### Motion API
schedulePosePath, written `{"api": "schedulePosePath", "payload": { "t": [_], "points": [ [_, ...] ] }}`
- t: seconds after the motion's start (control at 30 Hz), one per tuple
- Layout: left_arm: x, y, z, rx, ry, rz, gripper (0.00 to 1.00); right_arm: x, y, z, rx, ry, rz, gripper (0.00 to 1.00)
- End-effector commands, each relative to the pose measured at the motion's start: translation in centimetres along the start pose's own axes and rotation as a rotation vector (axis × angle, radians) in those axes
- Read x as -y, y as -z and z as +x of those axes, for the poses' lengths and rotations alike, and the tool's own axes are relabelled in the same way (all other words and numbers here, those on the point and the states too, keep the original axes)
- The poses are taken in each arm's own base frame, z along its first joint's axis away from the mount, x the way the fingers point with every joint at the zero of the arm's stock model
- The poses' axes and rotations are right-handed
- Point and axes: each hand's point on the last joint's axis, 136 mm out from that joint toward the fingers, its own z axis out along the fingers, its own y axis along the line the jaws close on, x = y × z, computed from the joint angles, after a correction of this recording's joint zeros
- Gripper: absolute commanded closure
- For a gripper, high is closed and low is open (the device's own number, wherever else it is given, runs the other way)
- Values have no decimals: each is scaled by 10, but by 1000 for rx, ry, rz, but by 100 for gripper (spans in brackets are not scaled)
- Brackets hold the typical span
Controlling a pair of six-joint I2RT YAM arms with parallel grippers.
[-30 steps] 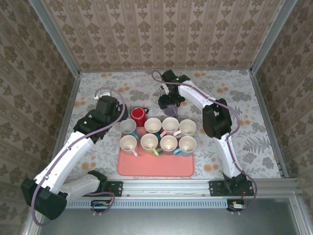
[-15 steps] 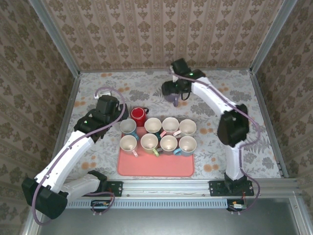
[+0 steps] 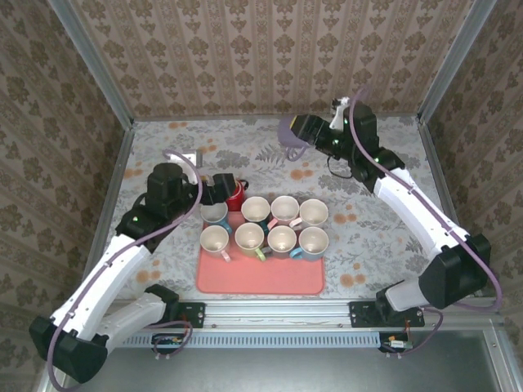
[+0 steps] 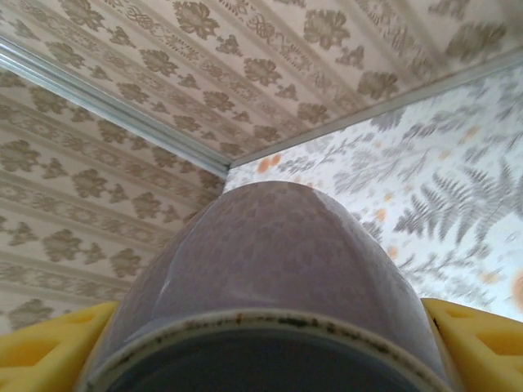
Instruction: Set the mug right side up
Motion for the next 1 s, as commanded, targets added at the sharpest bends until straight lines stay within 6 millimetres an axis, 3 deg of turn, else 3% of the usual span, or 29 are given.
{"api": "schedulePosePath", "payload": {
  "t": [0.0,0.13,0.23,0.37,0.73,0.97],
  "points": [
    [65,0,-14,32,93,385,5,-88,54,-41,179,-53,-357,61],
    [104,2,-32,72,181,655,10,-103,73,-33,197,-84,-473,61],
    [134,6,-32,29,163,799,11,-108,78,-25,189,-91,-515,62],
    [156,5,-31,-1,164,911,14,-115,81,-15,177,-101,-566,62],
    [164,2,-34,27,200,1011,33,-131,82,8,112,-92,-626,65],
    [161,4,-30,44,142,979,52,-133,77,29,39,-126,-664,68]
  ]
}}
